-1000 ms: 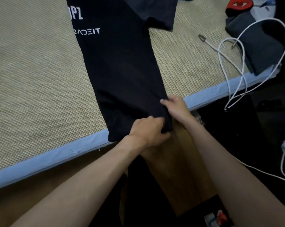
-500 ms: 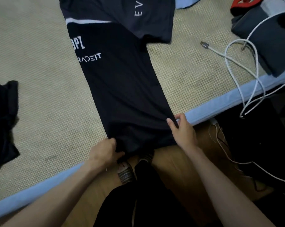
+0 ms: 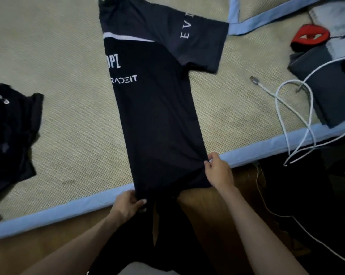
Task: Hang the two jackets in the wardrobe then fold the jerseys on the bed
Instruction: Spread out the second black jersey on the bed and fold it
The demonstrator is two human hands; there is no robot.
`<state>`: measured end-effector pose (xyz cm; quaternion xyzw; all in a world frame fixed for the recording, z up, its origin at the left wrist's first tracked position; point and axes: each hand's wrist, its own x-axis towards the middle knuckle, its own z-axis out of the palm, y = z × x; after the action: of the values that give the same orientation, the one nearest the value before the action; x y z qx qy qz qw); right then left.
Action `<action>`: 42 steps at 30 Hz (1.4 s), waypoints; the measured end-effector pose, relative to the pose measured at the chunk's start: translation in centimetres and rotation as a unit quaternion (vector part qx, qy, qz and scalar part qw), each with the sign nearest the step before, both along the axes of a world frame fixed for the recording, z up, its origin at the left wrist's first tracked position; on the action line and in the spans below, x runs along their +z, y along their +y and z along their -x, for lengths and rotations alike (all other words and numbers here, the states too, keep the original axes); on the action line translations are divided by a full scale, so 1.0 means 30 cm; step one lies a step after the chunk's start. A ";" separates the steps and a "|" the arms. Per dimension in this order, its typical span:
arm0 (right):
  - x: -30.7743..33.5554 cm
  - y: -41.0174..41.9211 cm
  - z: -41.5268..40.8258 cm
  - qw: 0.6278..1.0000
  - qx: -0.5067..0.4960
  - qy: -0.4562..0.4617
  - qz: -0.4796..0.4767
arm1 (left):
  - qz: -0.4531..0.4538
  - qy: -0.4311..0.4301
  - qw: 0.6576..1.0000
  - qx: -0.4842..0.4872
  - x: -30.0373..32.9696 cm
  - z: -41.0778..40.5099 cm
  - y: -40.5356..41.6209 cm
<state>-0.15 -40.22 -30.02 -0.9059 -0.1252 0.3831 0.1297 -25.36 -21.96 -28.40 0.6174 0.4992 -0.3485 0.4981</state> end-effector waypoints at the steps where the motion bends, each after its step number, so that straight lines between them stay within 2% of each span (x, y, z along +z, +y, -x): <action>1: 0.006 0.008 -0.017 1.000 0.015 0.005 0.015 | 0.040 0.015 0.999 -0.019 0.005 -0.009 0.010; 3: 0.018 0.036 -0.070 0.999 0.020 -0.002 0.048 | 0.098 0.070 0.983 -0.136 -0.005 -0.051 0.075; 5: 0.022 0.087 -0.144 0.997 -0.007 -0.046 0.056 | 0.122 0.115 0.952 -0.255 -0.006 -0.165 0.179; 6: 0.024 0.132 -0.184 0.997 -0.039 -0.061 0.038 | 0.098 0.107 0.944 -0.296 -0.005 -0.251 0.243; 8: 0.012 0.246 -0.288 0.978 -0.196 -0.012 -0.076 | -0.034 0.005 0.941 -0.338 0.018 -0.469 0.377; 9: -0.002 0.316 -0.349 0.938 -0.304 0.057 -0.159 | -0.116 -0.070 0.936 -0.324 0.025 -0.592 0.440; 11: -0.029 0.466 -0.473 0.811 -0.448 0.215 -0.309 | -0.250 -0.212 0.905 -0.273 0.010 -0.836 0.537; 13: -0.053 0.618 -0.585 0.686 -0.518 0.306 -0.409 | -0.348 -0.294 0.847 -0.274 -0.039 -1.069 0.621; 15: -0.089 0.753 -0.658 0.598 -0.541 0.336 -0.487 | -0.407 -0.313 0.811 -0.281 -0.084 -1.274 0.695; 17: -0.120 0.845 -0.702 0.552 -0.543 0.330 -0.540 | -0.435 -0.294 0.802 -0.284 -0.136 -1.411 0.742; 20: -0.243 0.896 -0.746 0.530 -0.569 0.262 -0.572 | -0.438 -0.263 0.808 -0.295 -0.254 -1.468 0.772; 23: -0.298 0.932 -0.762 0.487 -0.667 0.191 -0.531 | -0.481 -0.251 0.768 -0.341 -0.363 -1.428 0.774; 25: -0.269 0.952 -0.761 0.498 -0.701 0.099 -0.501 | -0.504 -0.266 0.747 -0.342 -0.392 -1.413 0.773; 26: -0.248 0.962 -0.759 0.516 -0.702 0.043 -0.490 | -0.503 -0.268 0.746 -0.343 -0.392 -1.412 0.772; 27: -0.222 0.980 -0.754 0.543 -0.688 -0.010 -0.481 | -0.495 -0.272 0.751 -0.341 -0.384 -1.411 0.772; 29: -0.158 1.021 -0.734 0.638 -0.606 -0.105 -0.463 | -0.461 -0.301 0.766 -0.332 -0.347 -1.419 0.792; 31: -0.118 1.050 -0.714 0.756 -0.449 -0.163 -0.448 | -0.425 -0.352 0.789 -0.270 -0.290 -1.412 0.863; 32: -0.098 1.057 -0.709 0.811 -0.333 -0.204 -0.435 | -0.436 -0.379 0.790 -0.207 -0.260 -1.393 0.917; 33: -0.086 1.062 -0.704 0.847 -0.196 -0.248 -0.427 | -0.462 -0.398 0.782 -0.130 -0.229 -1.367 0.983; 35: -0.083 1.072 -0.680 0.872 0.086 -0.266 -0.402 | -0.503 -0.390 0.771 0.020 -0.182 -1.287 1.139; 36: -0.082 1.076 -0.661 0.884 0.209 -0.238 -0.344 | -0.505 -0.366 0.778 0.078 -0.174 -1.241 1.208; 38: -0.096 1.066 -0.630 0.902 0.349 -0.150 -0.205 | -0.459 -0.320 0.811 0.169 -0.182 -1.156 1.305; 39: -0.097 1.050 -0.624 0.907 0.362 -0.112 -0.184 | -0.418 -0.305 0.830 0.207 -0.188 -1.125 1.330; 40: -0.086 1.037 -0.623 0.914 0.334 -0.098 -0.208 | -0.380 -0.294 0.844 0.237 -0.188 -1.103 1.340; 42: -0.057 1.040 -0.654 0.923 0.169 -0.151 -0.310 | -0.340 -0.282 0.858 0.263 -0.190 -1.085 1.351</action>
<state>19.46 -9.03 -31.72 -0.8332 -0.4069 0.1999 0.3167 7.18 18.58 -34.10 0.6660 0.5683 0.1757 0.4501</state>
